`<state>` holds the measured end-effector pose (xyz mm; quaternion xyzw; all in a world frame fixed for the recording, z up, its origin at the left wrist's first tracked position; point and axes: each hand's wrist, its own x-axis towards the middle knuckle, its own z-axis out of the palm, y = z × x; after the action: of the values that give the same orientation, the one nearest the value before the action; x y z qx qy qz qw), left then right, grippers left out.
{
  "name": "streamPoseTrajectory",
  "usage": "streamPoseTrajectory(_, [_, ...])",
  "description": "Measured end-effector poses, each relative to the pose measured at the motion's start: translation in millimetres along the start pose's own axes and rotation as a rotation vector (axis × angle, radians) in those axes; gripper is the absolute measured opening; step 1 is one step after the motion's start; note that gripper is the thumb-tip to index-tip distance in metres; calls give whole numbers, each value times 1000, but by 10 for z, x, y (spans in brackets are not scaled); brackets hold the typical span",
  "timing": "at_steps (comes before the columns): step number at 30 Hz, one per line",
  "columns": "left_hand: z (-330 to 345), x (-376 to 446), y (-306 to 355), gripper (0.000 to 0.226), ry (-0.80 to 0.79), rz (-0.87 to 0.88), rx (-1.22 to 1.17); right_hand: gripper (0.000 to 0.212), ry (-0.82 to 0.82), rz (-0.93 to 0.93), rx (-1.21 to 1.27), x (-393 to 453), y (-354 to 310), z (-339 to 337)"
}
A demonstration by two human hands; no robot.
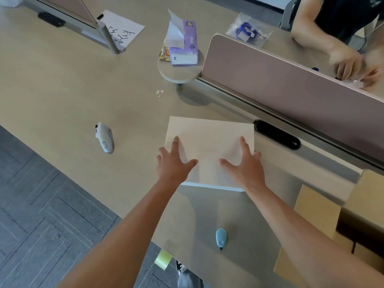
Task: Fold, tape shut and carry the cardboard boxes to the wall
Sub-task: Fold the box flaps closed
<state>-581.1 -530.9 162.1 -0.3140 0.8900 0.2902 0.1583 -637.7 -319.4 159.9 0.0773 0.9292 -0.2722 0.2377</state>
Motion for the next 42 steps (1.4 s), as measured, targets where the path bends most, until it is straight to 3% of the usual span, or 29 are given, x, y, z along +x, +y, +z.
streamPoseTrajectory(6, [-41,-182,47,104,53,-59,-135,111,29,-21,-32,-111,-44,-160])
streamPoseTrajectory(12, [-320,-698,225,104,113,-32,-237,105,199,-120,-59,-518,-189,-562])
streamPoseTrajectory(24, [-1019,-2036,798,102,185,255,-258,101,503,-134,24,-2086,-122,-1643])
streamPoseTrajectory(32, [-686,-2942,1317,100,58,499,-178,101,653,23,77,-3100,763,-2155])
streamPoseTrajectory(42, [345,-3696,1937,101,-108,593,-41,98,656,219,146,-3442,2240,-2437])
